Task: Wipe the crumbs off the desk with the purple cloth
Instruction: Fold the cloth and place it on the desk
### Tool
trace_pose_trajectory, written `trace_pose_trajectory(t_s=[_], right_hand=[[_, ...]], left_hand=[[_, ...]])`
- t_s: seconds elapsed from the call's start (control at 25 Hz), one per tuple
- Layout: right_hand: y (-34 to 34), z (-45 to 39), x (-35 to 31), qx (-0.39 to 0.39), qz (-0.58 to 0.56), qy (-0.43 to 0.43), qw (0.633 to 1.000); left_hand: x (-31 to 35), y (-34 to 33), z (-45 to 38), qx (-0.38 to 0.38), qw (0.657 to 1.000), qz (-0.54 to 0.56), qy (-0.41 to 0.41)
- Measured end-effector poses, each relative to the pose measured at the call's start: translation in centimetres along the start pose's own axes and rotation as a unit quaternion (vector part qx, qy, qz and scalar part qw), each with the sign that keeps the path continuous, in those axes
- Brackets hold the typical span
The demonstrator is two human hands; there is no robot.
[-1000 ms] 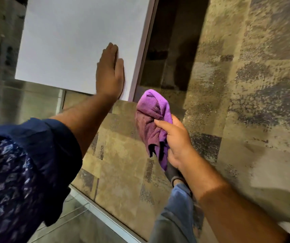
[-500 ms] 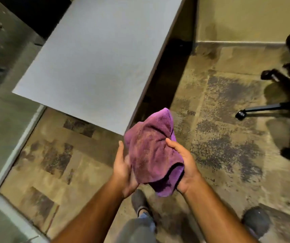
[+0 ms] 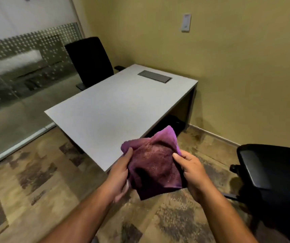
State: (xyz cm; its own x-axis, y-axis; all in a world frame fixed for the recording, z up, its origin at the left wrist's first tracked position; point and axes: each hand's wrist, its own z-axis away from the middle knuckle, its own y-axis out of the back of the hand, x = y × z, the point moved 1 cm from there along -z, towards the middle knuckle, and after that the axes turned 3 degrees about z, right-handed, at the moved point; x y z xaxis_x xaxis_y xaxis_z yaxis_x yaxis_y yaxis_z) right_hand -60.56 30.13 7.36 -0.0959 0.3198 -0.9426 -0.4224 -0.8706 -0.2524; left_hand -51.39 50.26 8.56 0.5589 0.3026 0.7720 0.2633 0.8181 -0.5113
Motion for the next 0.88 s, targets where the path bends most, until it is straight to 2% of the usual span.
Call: trace_pose_trajectory(t_s=[0.12,0.2,0.28,0.36,0.44,0.52,0.6,0.68,0.8,0.88], right_hand=[[0.9,-0.7,-3.6,-0.066,-0.021,-0.024,0.997],[1.4,-1.6,-5.1,-0.092,-0.038,-0.050,0.994],[1.9,-3.3,-6.0,-0.087,-0.047,-0.072,0.993],[2.3,-5.3,-6.6,-0.065,-0.043,-0.085,0.993],[3.1,-7.5,-6.9,-0.033,-0.038,-0.104,0.993],[4.0,-10.2,-7.8,-0.043,-0.033,-0.112,0.992],[4.9,-13.5,-8.9,-0.071,0.010,-0.090,0.993],[5.2,-17.3,-10.1,-0.067,0.068,-0.070,0.993],[4.7,-22.0,-11.1,-0.047,0.117,-0.041,0.991],[3.7,-25.0,-11.8,-0.047,0.043,-0.007,0.998]], left_hand=[[0.9,-3.7,1.0,-0.020,0.999,0.040,-0.030],[1.6,-5.5,0.4,-0.008,0.996,0.088,-0.032],[2.4,-6.2,-1.6,0.017,0.992,0.123,-0.019],[3.0,-6.5,-4.0,0.017,0.994,0.111,0.003],[3.5,-6.3,-6.7,-0.002,0.998,0.063,0.012],[4.6,-5.9,-9.7,-0.035,0.998,-0.046,0.006],[6.0,-5.8,-13.3,-0.087,0.982,-0.165,-0.039],[7.7,-5.8,-17.2,-0.104,0.970,-0.206,-0.077],[10.0,-5.1,-22.2,-0.129,0.976,-0.141,-0.105],[10.9,-5.3,-25.2,-0.147,0.985,-0.056,-0.071]])
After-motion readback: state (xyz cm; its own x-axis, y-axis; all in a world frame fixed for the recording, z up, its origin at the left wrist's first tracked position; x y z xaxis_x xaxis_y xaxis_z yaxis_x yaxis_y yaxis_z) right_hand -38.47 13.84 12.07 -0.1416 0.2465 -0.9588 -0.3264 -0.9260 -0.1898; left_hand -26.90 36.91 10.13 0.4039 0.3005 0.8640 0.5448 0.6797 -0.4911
